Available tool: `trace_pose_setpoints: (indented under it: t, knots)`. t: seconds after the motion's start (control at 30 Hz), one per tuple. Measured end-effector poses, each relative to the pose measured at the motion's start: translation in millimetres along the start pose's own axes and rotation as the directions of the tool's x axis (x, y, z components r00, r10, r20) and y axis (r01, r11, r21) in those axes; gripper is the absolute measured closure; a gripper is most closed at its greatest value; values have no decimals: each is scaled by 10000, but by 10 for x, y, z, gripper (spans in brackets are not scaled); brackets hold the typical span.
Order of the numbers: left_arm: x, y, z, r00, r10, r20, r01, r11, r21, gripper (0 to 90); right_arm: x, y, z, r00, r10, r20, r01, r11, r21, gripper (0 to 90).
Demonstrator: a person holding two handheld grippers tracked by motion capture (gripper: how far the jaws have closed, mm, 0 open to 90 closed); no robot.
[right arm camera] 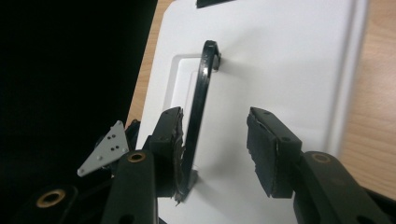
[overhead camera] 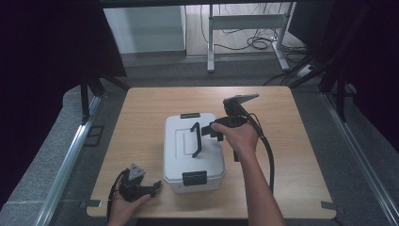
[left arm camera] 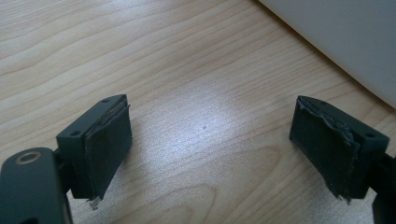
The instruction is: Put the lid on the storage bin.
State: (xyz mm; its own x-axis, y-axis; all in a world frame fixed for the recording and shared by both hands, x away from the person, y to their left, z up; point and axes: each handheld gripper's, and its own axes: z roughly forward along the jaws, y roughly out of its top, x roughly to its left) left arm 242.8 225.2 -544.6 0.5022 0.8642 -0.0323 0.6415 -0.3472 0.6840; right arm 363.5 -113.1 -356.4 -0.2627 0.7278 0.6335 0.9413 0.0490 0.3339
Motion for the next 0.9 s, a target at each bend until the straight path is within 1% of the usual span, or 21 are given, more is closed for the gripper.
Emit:
trace_pose_setpoints:
  t: [0.07,0.1,0.23,0.3,0.33,0.47,0.53,0.6,0.63,0.7,0.77,0.9]
  knots:
    - [1,0,0,10000,3,3,-3,10000,1,129,-53,-16,-47,9999,-98,-126,98,9999,-67,556]
    - [1,1,0,10000,3,8,-3,10000,2,128,-82,-25,-67,9998,-171,-119,170,9998,-76,555]
    - [1,1,0,10000,8,8,-8,10000,3,128,-212,-61,-134,9991,-277,-318,270,9994,-220,555]
    - [1,1,0,10000,10,6,-10,10000,5,129,-283,-82,-163,9987,-451,-243,444,9986,-283,554]
    - [1,1,0,10000,10,5,-10,10000,5,129,-326,-102,-175,9977,-657,-153,650,9970,-420,554]
    - [1,0,0,10000,6,4,-6,10000,5,129,-464,-174,-223,9949,-957,-323,938,9940,-555,554]
    - [0,0,1,10000,5,0,-5,10000,-10,128,-572,-224,-273,9942,-960,-475,924,9930,-731,554]
    - [0,0,1,10000,5,-2,-5,10000,-13,129,-672,-276,-319,9943,-961,-459,916,9916,-916,553]
    - [0,0,1,10000,5,-2,-5,10000,-15,129,-738,-308,-347,9940,-962,-525,907,9910,-985,554]
    - [0,-1,1,10000,3,-6,-3,10000,-16,129,-816,-352,-375,9933,-1008,-558,941,9892,-1126,553]
    - [0,-1,2,10000,2,-1,-2,10000,-24,129,-933,-424,-408,9924,-1088,-569,1003,9857,-1351,543]
    - [-3,-2,2,10000,-33,4,33,10000,-31,129,-1132,-557,-429,9905,-1198,-673,1088,9830,-1480,534]
